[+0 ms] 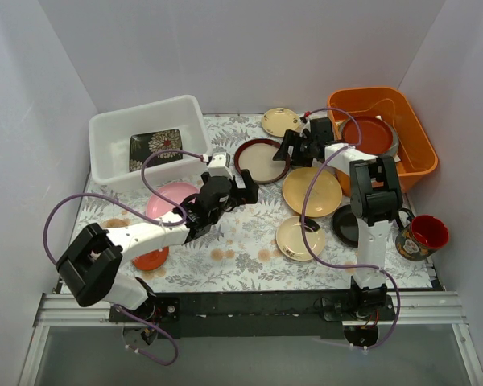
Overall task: Place the plates into the plastic bin on the countertop
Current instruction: Pick up the plate at the center of the board.
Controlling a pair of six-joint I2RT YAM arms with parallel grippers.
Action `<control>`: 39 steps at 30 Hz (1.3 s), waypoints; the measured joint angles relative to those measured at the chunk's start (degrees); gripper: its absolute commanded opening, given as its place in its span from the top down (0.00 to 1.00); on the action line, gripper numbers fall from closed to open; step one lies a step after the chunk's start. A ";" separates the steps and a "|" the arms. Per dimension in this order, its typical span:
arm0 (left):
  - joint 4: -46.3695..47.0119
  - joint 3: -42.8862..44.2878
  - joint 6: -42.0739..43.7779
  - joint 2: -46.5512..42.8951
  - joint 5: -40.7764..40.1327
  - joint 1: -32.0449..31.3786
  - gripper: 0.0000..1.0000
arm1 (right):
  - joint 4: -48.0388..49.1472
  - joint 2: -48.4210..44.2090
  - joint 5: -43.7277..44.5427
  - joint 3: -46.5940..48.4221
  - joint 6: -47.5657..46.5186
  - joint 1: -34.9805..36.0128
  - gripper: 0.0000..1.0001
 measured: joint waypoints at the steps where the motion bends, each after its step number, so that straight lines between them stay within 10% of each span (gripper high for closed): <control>1: -0.09 -0.07 -0.02 -0.31 -0.35 0.00 0.02 | 0.09 0.57 0.04 0.02 0.09 0.33 0.11; 13: -0.66 -1.60 -0.90 -1.90 -2.03 0.00 0.02 | 2.34 2.80 -1.14 1.14 1.62 1.14 0.26; 31: -1.81 -1.73 0.17 -3.32 -3.72 0.09 0.02 | 5.95 5.81 -2.69 1.44 4.24 3.39 0.99; 39: -1.79 -1.77 -0.87 -3.85 -1.51 1.40 0.02 | 5.68 4.90 -2.49 0.33 5.25 3.41 0.99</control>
